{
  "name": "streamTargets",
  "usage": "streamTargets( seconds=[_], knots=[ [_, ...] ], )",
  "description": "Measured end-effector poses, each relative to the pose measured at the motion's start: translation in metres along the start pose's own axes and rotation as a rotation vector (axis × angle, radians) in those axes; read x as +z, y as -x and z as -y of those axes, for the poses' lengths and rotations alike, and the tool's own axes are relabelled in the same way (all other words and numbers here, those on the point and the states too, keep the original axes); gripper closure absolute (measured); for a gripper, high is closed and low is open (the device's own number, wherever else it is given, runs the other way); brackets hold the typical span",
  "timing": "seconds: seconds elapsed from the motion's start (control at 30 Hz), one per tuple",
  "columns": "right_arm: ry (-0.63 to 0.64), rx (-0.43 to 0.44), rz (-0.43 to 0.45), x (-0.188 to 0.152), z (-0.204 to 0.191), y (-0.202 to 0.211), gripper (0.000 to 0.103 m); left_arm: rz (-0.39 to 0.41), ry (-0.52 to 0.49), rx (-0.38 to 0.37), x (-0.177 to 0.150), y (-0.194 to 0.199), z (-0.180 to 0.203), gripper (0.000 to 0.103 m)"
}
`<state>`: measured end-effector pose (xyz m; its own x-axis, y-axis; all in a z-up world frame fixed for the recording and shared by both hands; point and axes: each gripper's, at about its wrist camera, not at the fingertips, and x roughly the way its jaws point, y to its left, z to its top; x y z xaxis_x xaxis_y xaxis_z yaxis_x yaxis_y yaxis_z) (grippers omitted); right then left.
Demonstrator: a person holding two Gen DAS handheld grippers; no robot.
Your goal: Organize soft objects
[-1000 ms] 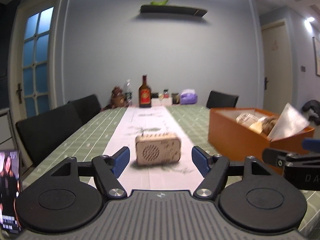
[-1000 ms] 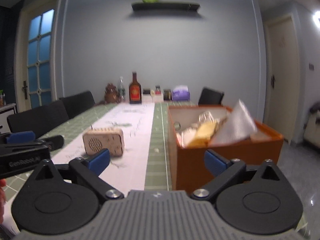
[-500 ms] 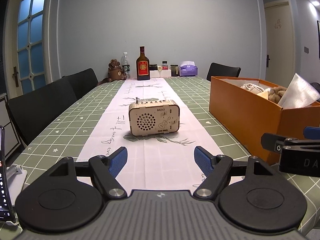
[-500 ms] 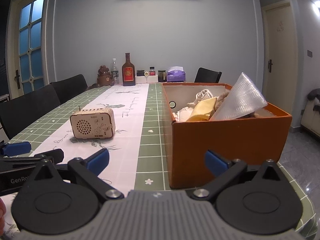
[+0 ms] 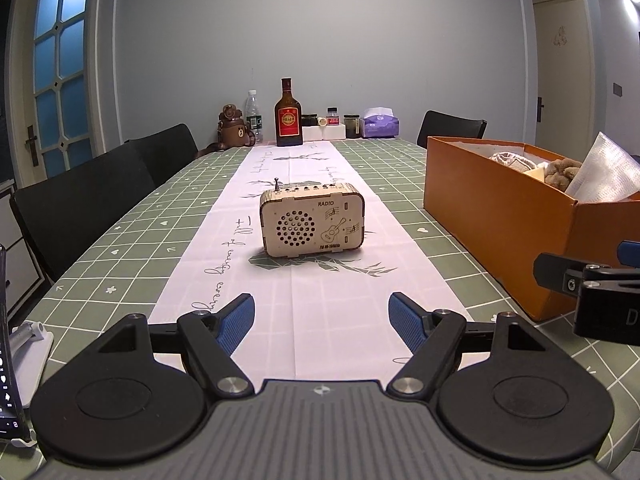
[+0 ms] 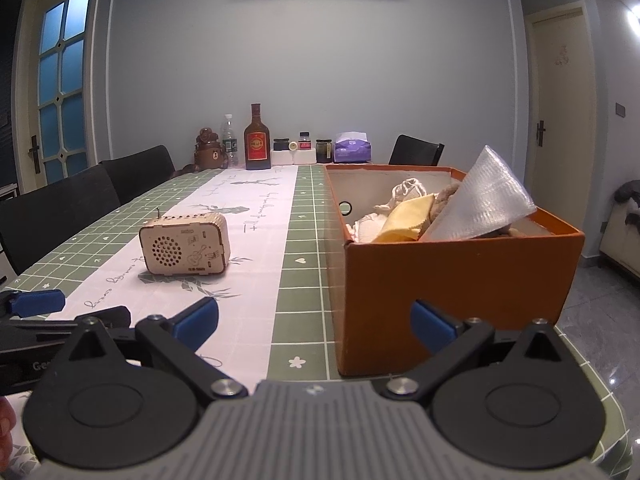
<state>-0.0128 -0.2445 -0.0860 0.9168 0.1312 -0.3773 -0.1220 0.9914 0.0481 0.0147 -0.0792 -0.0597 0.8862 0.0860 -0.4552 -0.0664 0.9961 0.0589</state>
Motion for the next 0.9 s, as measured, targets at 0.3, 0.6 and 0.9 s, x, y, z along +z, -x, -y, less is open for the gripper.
streamTargets(
  seconds=[0.3, 0.6, 0.9],
  knots=[
    [-0.002, 0.002, -0.006, -0.0015, -0.0008, -0.0001, 0.003, 0.001, 0.011, 0.009, 0.0013, -0.0008, -0.001, 0.013],
    [-0.006, -0.001, -0.011, -0.0025, -0.0018, -0.0004, 0.003, 0.005, 0.009, 0.008, 0.0014, 0.0005, -0.001, 0.013],
    [-0.006, -0.003, -0.009, -0.0025, -0.0045, -0.0005, 0.003, 0.01, 0.017, 0.01, 0.0029, 0.002, -0.0028, 0.013]
  ],
)
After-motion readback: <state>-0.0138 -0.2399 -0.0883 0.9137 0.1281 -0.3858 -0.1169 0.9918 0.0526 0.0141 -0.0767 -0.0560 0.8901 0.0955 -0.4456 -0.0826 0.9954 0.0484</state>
